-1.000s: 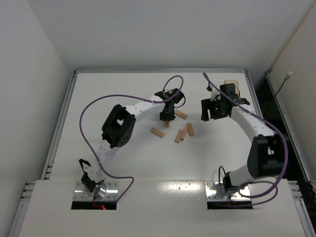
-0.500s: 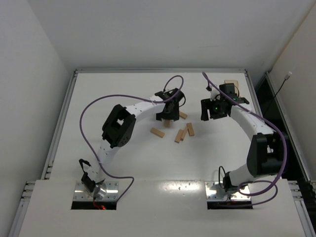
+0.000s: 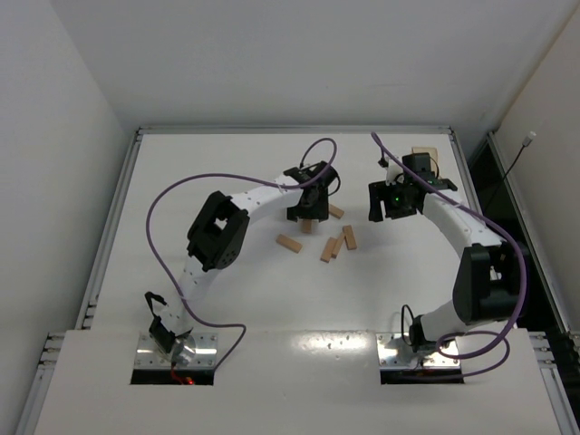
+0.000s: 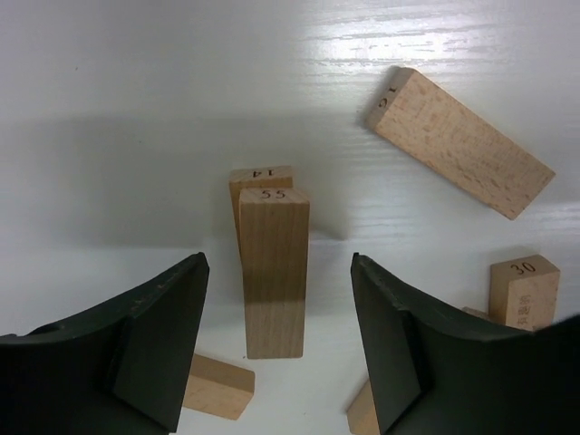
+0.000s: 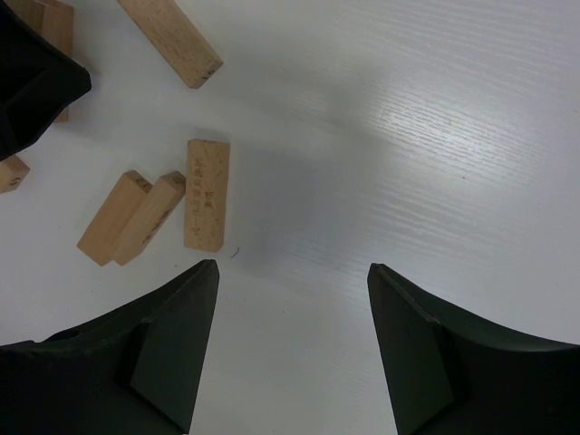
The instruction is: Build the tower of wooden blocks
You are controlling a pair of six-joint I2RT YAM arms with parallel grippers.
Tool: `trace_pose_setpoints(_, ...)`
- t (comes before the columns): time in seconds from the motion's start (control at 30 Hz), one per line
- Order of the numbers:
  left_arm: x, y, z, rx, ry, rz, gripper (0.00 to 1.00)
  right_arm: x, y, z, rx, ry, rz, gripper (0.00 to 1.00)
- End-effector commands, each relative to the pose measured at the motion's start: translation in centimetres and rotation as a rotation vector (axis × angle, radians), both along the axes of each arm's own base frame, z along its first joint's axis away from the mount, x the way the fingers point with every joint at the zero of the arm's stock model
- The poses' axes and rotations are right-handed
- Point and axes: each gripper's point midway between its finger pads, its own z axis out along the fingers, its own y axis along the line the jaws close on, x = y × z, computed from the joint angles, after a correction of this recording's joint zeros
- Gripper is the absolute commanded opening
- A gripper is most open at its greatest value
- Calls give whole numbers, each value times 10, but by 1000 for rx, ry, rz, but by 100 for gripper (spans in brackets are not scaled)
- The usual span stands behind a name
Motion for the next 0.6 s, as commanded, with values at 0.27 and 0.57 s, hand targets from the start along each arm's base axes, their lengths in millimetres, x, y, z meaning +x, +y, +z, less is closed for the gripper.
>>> trace_pose_setpoints(0.27, 18, 11, -31, 10, 24, 11, 57, 12, 3, 19, 20, -63, 8, 64)
trace_pose_setpoints(0.57, 23, 9, -36, -2, 29, 4, 21, 12, 1, 19, 13, -64, 3, 64)
